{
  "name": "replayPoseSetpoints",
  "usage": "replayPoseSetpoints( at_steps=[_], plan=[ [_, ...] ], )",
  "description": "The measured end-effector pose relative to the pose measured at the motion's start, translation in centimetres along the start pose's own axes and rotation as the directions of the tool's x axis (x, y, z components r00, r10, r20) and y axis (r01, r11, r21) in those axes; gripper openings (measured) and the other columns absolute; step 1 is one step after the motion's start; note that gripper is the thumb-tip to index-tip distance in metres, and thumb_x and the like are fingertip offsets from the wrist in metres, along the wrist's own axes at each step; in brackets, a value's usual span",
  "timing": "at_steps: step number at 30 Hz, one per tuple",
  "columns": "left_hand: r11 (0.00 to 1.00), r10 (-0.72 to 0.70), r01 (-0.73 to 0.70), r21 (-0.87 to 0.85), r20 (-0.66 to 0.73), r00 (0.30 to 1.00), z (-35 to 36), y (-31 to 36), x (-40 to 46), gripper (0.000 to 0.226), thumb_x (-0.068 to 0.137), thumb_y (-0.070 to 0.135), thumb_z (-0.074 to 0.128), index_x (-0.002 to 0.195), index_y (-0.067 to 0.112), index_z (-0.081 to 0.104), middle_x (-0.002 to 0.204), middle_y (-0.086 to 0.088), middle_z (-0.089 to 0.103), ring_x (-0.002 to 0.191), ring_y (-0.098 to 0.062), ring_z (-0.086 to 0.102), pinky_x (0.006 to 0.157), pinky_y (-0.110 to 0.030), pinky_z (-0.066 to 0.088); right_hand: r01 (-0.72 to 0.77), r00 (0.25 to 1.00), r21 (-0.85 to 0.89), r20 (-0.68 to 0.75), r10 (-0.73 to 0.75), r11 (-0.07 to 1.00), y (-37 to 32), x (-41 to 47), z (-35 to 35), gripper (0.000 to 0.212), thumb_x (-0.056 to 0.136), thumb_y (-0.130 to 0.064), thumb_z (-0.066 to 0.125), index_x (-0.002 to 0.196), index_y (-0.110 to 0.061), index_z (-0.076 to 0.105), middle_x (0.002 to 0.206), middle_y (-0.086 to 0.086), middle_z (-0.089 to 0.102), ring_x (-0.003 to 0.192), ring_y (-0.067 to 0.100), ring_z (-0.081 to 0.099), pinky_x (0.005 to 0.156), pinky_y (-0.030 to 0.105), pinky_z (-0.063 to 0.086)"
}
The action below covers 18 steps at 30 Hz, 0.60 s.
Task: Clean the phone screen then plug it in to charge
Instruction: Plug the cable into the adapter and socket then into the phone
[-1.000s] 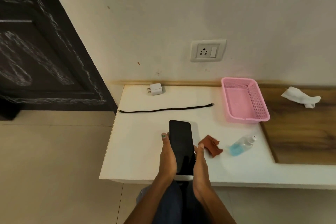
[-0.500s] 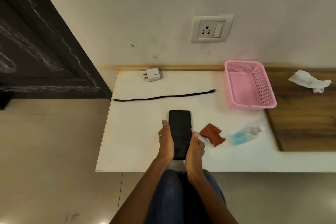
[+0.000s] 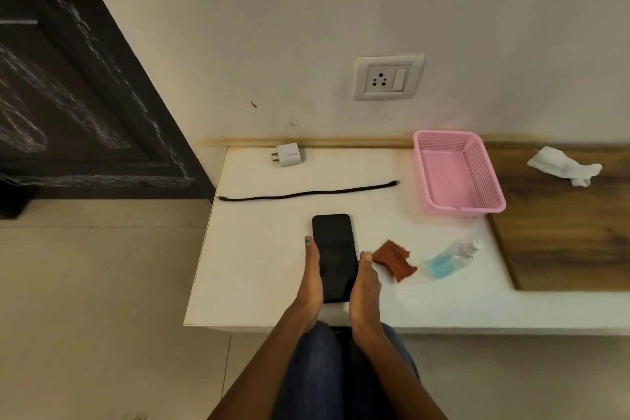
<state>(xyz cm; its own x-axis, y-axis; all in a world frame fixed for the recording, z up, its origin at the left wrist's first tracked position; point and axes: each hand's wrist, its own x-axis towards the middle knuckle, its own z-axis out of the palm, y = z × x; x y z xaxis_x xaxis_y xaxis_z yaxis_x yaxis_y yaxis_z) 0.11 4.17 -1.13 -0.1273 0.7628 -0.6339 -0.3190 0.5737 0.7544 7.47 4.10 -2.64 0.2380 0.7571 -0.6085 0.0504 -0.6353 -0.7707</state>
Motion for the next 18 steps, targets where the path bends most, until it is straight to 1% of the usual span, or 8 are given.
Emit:
replayPoseSetpoints(
  at_steps=[5, 7, 9, 10, 12, 14, 15, 18],
  plan=[
    [1.000, 0.007, -0.006, -0.009, 0.036, 0.999, -0.2, 0.5, -0.6, 0.069, 0.094, 0.062, 0.011, 0.150, 0.022, 0.020, 0.157, 0.001, 0.023, 0.139, -0.012, 0.027, 0.109, -0.026, 0.019, 0.093, 0.995, -0.057, 0.043, -0.091, 0.994, 0.0, -0.6, -0.1, 0.058, 0.097, -0.050, 0.018, 0.144, -0.018, 0.031, 0.147, 0.007, 0.037, 0.135, 0.026, 0.033, 0.114, 0.050, 0.022],
    [0.999, 0.034, -0.034, -0.024, 0.031, 0.999, -0.1, 0.6, -0.7, 0.066, 0.096, 0.058, 0.013, 0.147, 0.020, 0.029, 0.147, 0.000, 0.039, 0.109, 0.002, 0.052, 0.097, -0.017, 0.030, 0.110, 0.993, -0.081, 0.037, -0.108, 0.991, 0.0, -0.9, -0.2, 0.055, 0.098, -0.045, 0.020, 0.143, -0.017, 0.032, 0.146, 0.008, 0.039, 0.134, 0.027, 0.036, 0.113, 0.050, 0.024],
    [0.997, 0.079, -0.079, -0.026, -0.002, 0.997, -0.1, 0.8, -1.0, 0.060, 0.098, 0.054, 0.015, 0.141, 0.019, 0.037, 0.117, 0.003, 0.054, 0.069, 0.014, 0.060, 0.074, -0.005, 0.042, 0.107, 0.994, -0.086, -0.004, -0.108, 0.991, -0.2, -1.0, -0.3, 0.050, 0.100, -0.040, 0.025, 0.142, -0.014, 0.033, 0.145, 0.010, 0.039, 0.132, 0.028, 0.037, 0.113, 0.049, 0.024],
    [0.995, 0.088, -0.088, -0.039, -0.018, 0.996, -0.2, 0.8, -1.1, 0.054, 0.099, 0.052, 0.015, 0.137, 0.022, 0.039, 0.105, 0.007, 0.052, 0.061, 0.013, 0.060, 0.068, -0.005, 0.043, 0.105, 0.994, -0.090, -0.030, -0.108, 0.990, -0.3, -1.0, -0.3, 0.048, 0.100, -0.038, 0.027, 0.140, -0.013, 0.036, 0.143, 0.010, 0.042, 0.131, 0.029, 0.039, 0.112, 0.049, 0.025],
    [0.992, 0.103, -0.108, -0.071, -0.069, 0.992, -0.5, 0.7, -1.2, 0.050, 0.100, 0.047, 0.016, 0.138, 0.022, 0.038, 0.113, 0.011, 0.049, 0.078, 0.011, 0.059, 0.086, -0.013, 0.037, 0.136, 0.986, -0.122, -0.084, -0.147, 0.983, -0.3, -1.2, -0.6, 0.044, 0.099, -0.037, 0.031, 0.133, -0.012, 0.045, 0.136, 0.010, 0.049, 0.126, 0.030, 0.044, 0.110, 0.048, 0.028],
    [0.989, 0.149, -0.151, 0.000, -0.162, 0.976, -1.6, 0.4, -1.3, 0.048, 0.103, 0.037, 0.022, 0.145, 0.015, 0.033, 0.142, 0.006, 0.040, 0.119, -0.006, 0.050, 0.109, -0.024, 0.023, 0.200, 0.968, -0.165, -0.122, -0.221, 0.966, -0.2, -1.3, -0.7, 0.037, 0.099, -0.034, 0.036, 0.121, -0.011, 0.053, 0.126, 0.011, 0.057, 0.118, 0.029, 0.050, 0.104, 0.049, 0.033],
    [0.981, 0.193, -0.181, 0.075, -0.212, 0.958, -2.3, 0.1, -1.2, 0.046, 0.103, 0.032, 0.026, 0.145, 0.014, 0.033, 0.149, 0.001, 0.037, 0.132, -0.014, 0.041, 0.114, -0.029, 0.021, 0.223, 0.959, -0.184, -0.136, -0.250, 0.957, -0.2, -1.4, -0.8, 0.034, 0.098, -0.033, 0.038, 0.117, -0.010, 0.056, 0.122, 0.011, 0.059, 0.115, 0.028, 0.052, 0.102, 0.049, 0.034],
    [0.907, 0.355, -0.254, 0.337, -0.286, 0.890, -4.8, -1.2, -0.6, 0.039, 0.101, 0.025, 0.039, 0.139, 0.016, 0.042, 0.144, -0.004, 0.045, 0.132, -0.019, 0.040, 0.113, -0.034, 0.029, 0.270, 0.933, -0.275, -0.162, -0.322, 0.923, -0.1, -1.5, -0.5, 0.029, 0.097, -0.028, 0.043, 0.112, -0.009, 0.060, 0.116, 0.011, 0.060, 0.111, 0.027, 0.052, 0.098, 0.049, 0.036]
  ],
)
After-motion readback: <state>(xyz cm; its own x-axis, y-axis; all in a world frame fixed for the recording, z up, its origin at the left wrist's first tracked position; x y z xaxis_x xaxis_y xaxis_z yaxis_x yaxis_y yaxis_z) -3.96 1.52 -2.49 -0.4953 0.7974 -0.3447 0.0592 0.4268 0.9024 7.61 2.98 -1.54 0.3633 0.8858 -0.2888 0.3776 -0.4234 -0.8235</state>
